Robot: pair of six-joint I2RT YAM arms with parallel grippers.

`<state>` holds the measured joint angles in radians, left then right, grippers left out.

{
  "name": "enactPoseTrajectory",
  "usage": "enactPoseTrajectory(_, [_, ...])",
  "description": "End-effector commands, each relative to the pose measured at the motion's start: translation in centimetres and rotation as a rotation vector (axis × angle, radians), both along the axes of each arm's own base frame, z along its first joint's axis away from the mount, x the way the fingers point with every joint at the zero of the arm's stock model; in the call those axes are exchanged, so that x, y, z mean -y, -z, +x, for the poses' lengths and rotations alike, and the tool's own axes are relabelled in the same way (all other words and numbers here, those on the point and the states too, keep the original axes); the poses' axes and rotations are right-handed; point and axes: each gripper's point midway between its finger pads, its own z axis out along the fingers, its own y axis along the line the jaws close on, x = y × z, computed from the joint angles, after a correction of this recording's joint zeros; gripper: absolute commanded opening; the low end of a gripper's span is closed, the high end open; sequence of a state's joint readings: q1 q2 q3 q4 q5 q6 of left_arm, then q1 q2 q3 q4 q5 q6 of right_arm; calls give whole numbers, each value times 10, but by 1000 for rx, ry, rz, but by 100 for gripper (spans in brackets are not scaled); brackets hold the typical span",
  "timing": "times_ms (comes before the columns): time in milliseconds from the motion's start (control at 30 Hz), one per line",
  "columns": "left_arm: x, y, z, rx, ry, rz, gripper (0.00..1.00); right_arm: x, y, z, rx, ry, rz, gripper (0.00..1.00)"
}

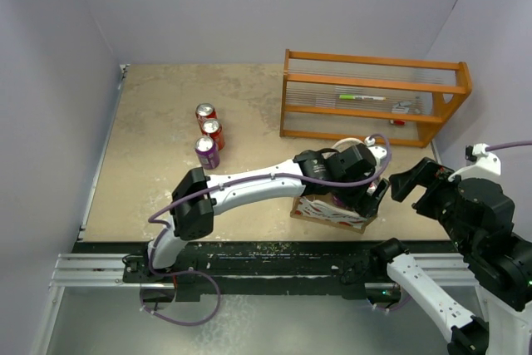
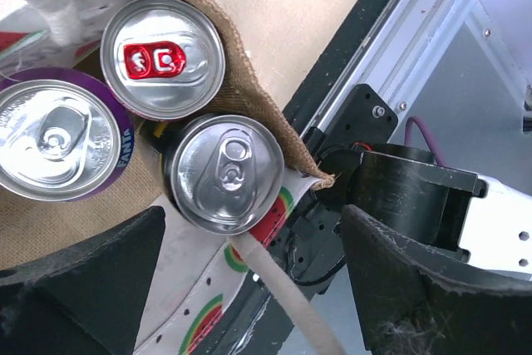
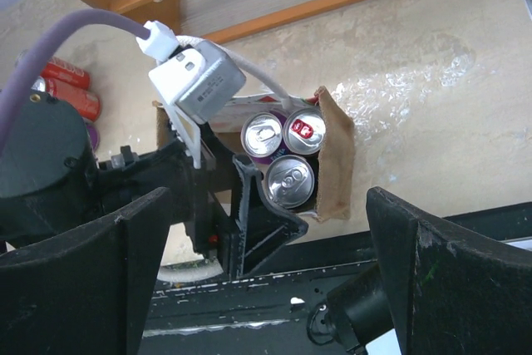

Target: Take the beverage out of the canvas bag

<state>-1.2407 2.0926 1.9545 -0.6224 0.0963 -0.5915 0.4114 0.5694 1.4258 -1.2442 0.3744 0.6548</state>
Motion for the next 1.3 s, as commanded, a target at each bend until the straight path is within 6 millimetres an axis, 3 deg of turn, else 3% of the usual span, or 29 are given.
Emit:
enactPoseTrajectory(0, [8,-14,7,33,-44,-20,88,6,-15,-14,63,-6,22,100])
enactPoseTrajectory(367, [10,-15,13,44,-77,-11,82,9,-17,-18,74,-1,18,100])
enactPoseTrajectory(600, [13,-5,14,15,-105,10,84,13,-17,-21,73,6,7,100])
enactPoseTrajectory(967, [16,5,19,21,-122,46,79,16,-17,-23,75,7,-12,100])
enactPoseTrajectory(1267, [4,36,19,5,-148,155,79,16,-16,-20,71,6,-25,100])
